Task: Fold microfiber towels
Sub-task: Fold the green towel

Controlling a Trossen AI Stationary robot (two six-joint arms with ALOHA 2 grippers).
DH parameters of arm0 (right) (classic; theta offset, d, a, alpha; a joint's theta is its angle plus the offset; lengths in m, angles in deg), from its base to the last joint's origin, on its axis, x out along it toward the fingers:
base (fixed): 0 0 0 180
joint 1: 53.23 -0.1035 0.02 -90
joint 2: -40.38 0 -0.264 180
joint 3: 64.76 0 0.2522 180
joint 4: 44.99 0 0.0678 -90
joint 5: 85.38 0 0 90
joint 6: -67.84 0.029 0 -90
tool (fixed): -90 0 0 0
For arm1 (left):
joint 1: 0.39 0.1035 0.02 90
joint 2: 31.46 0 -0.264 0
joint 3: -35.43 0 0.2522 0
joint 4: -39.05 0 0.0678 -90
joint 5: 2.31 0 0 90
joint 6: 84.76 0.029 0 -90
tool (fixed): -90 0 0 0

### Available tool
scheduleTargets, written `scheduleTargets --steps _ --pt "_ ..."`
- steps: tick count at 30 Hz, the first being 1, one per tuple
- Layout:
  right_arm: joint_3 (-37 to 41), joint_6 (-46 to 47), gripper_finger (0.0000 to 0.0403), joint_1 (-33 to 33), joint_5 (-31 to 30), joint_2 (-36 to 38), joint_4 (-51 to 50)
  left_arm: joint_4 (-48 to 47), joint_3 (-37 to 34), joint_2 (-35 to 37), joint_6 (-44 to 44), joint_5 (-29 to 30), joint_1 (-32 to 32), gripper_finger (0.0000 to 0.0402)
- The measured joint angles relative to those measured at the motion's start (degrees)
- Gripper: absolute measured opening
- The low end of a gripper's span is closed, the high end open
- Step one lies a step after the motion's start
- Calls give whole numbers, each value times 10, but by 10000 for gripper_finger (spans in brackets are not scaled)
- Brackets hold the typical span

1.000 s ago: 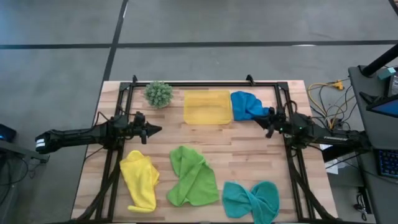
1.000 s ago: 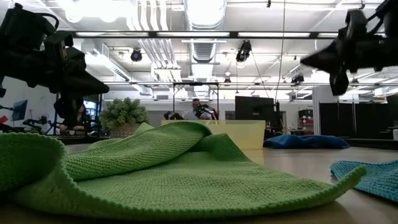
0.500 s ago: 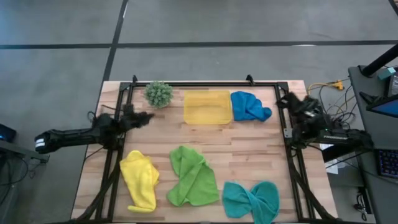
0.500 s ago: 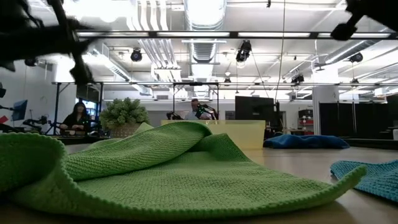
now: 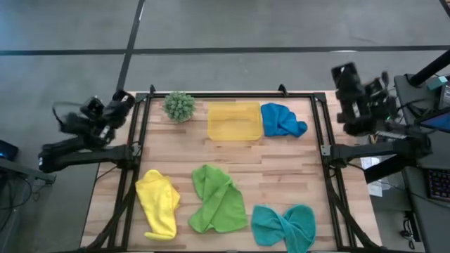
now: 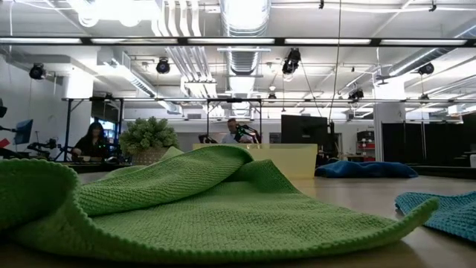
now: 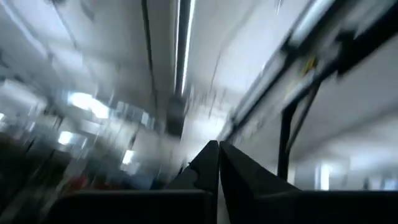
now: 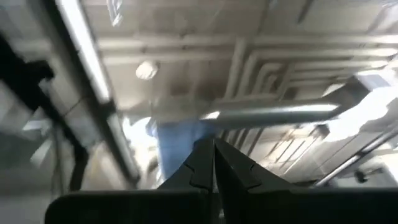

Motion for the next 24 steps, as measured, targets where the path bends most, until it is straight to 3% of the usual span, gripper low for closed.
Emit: scheduleTargets --steps 3,6,11,13,17,24 --pt "-109 5 9 -2 81 -24 -212 -271 143 -34 82 -22 0 0" --pt "-210 26 9 -33 86 -63 -443 -451 261 -81 131 -54 0 0" --pt "-320 9 9 -142 -24 -164 -665 -646 386 -157 159 -144 0 0" --pt "-350 11 9 -178 -58 -203 -728 -711 410 -179 154 -167 0 0" --pt "-389 67 9 -232 -68 -265 -808 -800 416 -198 129 -213 -7 0" --pt "-390 132 9 -311 -57 -323 -824 -807 383 -223 22 -241 -91 0"
